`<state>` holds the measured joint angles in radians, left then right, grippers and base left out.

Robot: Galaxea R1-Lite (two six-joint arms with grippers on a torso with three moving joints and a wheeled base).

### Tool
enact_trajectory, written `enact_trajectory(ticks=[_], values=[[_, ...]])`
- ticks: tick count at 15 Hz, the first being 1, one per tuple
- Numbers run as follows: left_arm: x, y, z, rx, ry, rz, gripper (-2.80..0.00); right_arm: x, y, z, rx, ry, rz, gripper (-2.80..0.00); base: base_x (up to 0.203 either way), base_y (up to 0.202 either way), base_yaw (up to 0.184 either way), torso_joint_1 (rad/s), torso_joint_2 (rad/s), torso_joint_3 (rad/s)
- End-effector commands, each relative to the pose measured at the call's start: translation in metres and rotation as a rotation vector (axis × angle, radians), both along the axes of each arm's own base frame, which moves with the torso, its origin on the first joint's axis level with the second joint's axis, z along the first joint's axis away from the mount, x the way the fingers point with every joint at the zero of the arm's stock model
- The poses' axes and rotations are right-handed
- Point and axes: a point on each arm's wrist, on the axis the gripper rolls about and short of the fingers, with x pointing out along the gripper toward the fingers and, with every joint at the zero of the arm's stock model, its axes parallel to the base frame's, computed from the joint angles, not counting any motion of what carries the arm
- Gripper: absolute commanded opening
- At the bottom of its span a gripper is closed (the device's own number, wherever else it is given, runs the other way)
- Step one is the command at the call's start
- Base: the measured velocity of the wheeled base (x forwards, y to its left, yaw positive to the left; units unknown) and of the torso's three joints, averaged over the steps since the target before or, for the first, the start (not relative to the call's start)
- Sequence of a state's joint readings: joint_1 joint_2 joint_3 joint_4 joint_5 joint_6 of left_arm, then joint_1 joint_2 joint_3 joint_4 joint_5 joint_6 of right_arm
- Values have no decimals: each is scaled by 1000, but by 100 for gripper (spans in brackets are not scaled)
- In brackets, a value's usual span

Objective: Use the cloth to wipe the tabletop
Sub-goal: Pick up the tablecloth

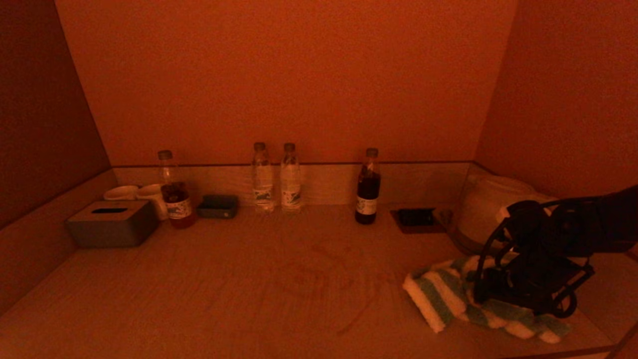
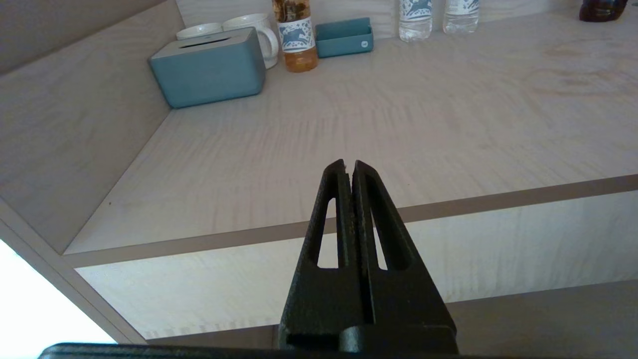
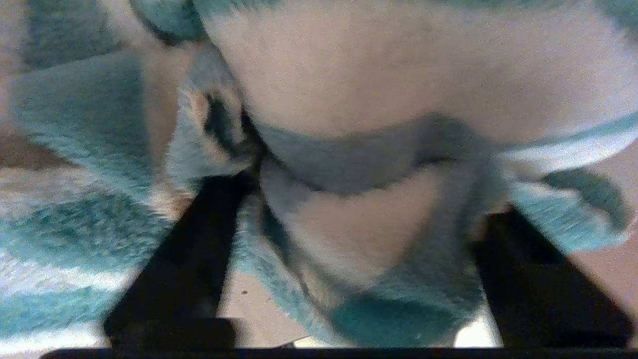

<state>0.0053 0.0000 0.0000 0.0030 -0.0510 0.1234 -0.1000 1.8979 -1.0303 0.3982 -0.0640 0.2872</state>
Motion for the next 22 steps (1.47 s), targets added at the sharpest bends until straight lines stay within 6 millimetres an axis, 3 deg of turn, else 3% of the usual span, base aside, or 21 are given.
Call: enact_trajectory(ticks=[1,9,16,22], values=[[0,0,0,1,0,0,-280,1,0,-3,33,7,9,-280,0,0,0,0,0,0],[0,0,0,1,0,0,-280,8,2,3,84,-56,33,-280,0,0,0,0,0,0],[0,0,0,1,0,0,-280,20,2,-12,94,-65,45,-280,0,0,0,0,0,0],[0,0,0,1,0,0,-280,20,3,-10,129,-74,63,-280,0,0,0,0,0,0]])
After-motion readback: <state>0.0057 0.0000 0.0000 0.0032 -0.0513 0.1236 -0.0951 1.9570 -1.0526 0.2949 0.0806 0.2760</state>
